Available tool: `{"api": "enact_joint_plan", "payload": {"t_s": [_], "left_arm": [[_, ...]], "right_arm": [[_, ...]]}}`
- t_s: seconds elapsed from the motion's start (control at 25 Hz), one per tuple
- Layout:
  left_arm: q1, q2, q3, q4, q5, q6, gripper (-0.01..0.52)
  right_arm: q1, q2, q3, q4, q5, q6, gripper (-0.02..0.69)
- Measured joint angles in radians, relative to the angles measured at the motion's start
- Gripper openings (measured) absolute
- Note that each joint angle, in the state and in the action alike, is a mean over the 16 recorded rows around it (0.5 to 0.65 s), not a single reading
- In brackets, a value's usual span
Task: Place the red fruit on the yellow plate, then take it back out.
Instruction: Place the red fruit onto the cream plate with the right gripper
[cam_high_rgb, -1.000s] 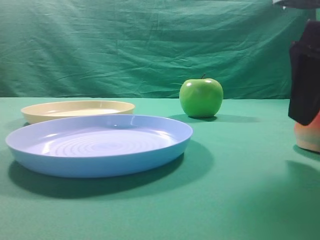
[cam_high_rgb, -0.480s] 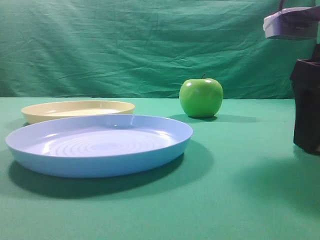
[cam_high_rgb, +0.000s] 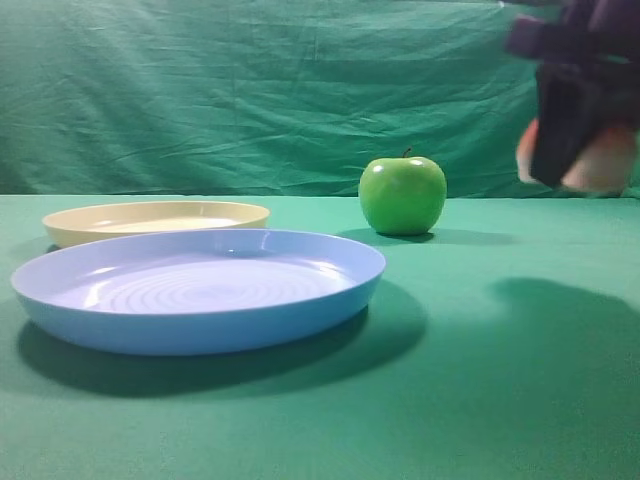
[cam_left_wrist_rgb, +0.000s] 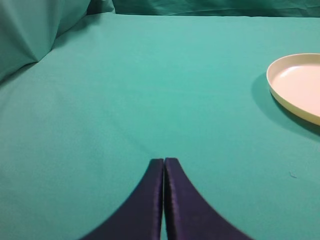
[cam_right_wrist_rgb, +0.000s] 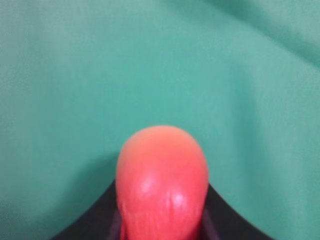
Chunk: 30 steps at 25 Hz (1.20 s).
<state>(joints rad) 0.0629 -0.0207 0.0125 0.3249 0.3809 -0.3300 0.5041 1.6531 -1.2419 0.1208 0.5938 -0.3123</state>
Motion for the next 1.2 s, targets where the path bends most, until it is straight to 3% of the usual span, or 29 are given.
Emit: {"api": "enact_joint_plan", "payload": {"t_s": [0.4, 0.8, 0.96, 1.2], "left_arm": [[0.000, 0.000, 0.000, 0.000, 0.000, 0.000, 0.000], [0.000, 0.000, 0.000, 0.000, 0.000, 0.000, 0.000], [0.000, 0.000, 0.000, 0.000, 0.000, 0.000, 0.000], [0.000, 0.000, 0.000, 0.000, 0.000, 0.000, 0.000]], "right_arm": [[0.159, 0.254, -0.371, 0.015, -0.036, -0.017, 0.205], [0.222, 0.555, -0.606, 0.080, -0.048, -0.097, 0.214], [0.227, 0.624, -0.636, 0.111, -0.069, -0.136, 0.276], [0.228, 0.668, -0.644, 0.141, -0.087, -0.175, 0.438]]}}
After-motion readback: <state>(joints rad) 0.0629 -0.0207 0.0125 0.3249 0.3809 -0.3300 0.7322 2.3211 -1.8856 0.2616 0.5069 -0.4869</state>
